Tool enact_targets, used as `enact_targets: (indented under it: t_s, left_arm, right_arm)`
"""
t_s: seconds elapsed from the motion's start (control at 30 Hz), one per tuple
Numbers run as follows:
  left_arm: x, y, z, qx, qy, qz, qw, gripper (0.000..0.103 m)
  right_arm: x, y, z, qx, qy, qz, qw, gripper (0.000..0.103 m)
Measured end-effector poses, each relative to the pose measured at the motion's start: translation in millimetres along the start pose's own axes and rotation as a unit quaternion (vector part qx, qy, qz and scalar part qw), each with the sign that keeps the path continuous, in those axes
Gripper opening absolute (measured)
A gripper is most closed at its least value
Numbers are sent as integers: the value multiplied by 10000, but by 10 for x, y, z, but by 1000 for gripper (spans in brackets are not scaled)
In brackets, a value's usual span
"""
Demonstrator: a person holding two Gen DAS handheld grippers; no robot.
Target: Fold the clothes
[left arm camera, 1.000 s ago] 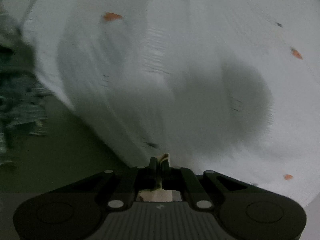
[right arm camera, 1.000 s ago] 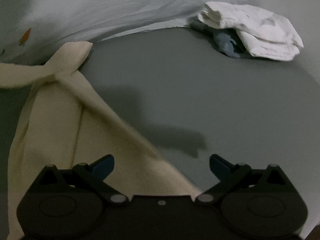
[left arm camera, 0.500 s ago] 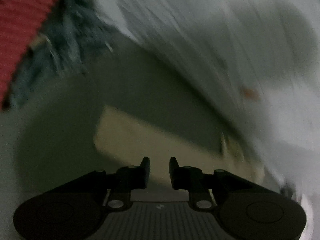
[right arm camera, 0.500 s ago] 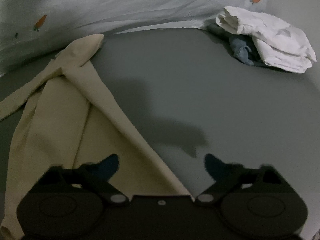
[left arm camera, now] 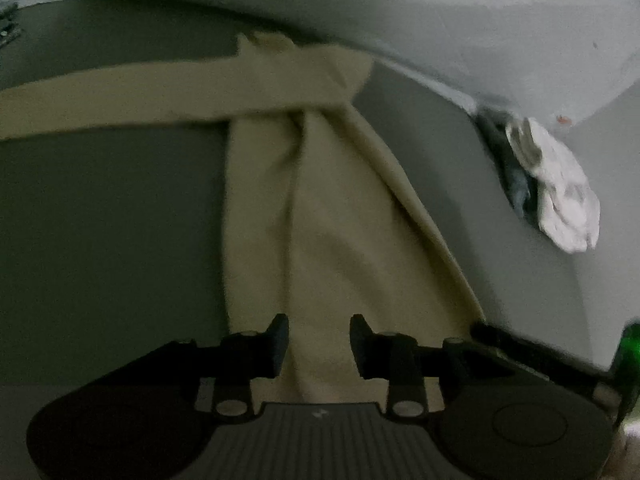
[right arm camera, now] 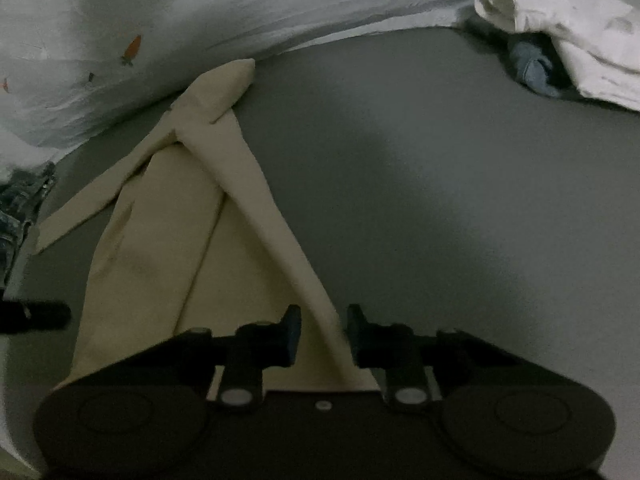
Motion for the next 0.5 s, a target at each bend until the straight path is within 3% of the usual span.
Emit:
enact_targets:
  t_s: [0.07,0.23,0.33,0.4,0.5]
  left_arm:
    - [-45,-39,68,-57,66,-85,9999,38]
    - [-158,-137,238,-199,230,-297,9991,40]
    - [-226,-195,340,-284,329,-424,9982,42]
    - [-270,-234,408,-341,394,-509,9973,44]
    - [-296,-232,448,-262,382,-487,9977,51]
  right_arm:
    - [-33,-44,13,-84,89,-191,9997,10]
    - [-52,-180,11,-798,217,-804,9933,6]
    - [-15,-253,17,-1289,218,-1423,9811,4]
    - [-5,-319,31,-1760,244,-1886,9658,4]
    - [-65,-400,79,-2784,369,-2671,9218,4]
Point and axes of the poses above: each gripper's, at about its wrist camera, not at the fingertips, and x roughly against the way its jaws point, y to its left, z to its underside, the point moved 4 cm from there along -x, roughly the way its jaws point, and after that the axes turned 3 degrees about -x, right-handed, at the moved point
